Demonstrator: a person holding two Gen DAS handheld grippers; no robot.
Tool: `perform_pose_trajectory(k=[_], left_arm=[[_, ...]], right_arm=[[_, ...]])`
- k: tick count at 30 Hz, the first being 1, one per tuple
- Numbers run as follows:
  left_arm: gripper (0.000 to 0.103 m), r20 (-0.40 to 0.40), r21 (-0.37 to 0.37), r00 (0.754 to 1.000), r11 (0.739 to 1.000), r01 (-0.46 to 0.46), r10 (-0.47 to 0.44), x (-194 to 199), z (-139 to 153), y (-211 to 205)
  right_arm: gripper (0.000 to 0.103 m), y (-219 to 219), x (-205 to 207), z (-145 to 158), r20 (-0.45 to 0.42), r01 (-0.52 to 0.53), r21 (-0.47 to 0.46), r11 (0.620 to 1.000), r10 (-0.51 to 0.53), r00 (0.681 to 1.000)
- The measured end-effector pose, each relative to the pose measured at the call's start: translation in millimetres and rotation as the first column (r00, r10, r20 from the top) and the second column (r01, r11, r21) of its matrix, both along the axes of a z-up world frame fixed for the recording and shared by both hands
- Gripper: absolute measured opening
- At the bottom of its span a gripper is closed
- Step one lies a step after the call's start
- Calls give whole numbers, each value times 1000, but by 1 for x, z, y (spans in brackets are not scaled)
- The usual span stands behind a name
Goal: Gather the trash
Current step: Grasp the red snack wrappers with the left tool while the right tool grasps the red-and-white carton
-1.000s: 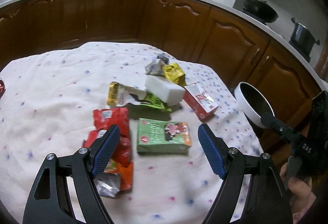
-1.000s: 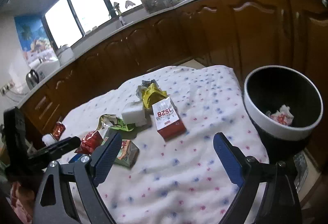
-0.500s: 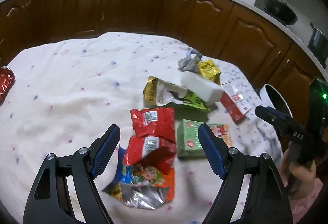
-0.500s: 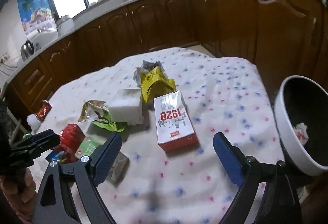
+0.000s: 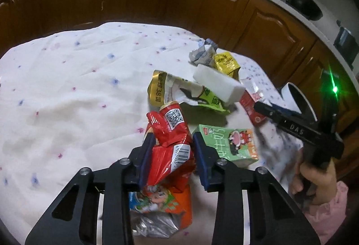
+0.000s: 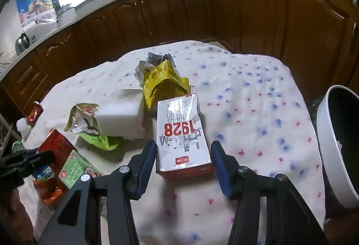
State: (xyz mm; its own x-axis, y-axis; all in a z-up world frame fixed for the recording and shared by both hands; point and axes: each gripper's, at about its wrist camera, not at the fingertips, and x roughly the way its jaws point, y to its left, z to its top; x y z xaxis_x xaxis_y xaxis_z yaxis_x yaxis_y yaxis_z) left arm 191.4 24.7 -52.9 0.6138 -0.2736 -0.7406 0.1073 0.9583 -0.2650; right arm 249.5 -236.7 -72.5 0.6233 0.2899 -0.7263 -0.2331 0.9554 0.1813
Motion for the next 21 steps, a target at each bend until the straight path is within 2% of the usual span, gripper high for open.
perform_pose_trajectory(k=[8, 15, 21], left_arm=[[31, 86, -30, 996, 999, 16, -13, -16, 32, -1], [31, 129, -105, 991, 994, 42, -28, -23, 54, -3], [31, 152, -99, 985, 990, 100, -84, -26, 62, -29]], right_arm=[[51, -16, -28, 22, 60, 23, 70, 997, -27, 998], [51, -29, -58, 43, 110, 41, 112, 993, -54, 993], [51, -48, -81, 54, 137, 69, 136, 988, -87, 987]])
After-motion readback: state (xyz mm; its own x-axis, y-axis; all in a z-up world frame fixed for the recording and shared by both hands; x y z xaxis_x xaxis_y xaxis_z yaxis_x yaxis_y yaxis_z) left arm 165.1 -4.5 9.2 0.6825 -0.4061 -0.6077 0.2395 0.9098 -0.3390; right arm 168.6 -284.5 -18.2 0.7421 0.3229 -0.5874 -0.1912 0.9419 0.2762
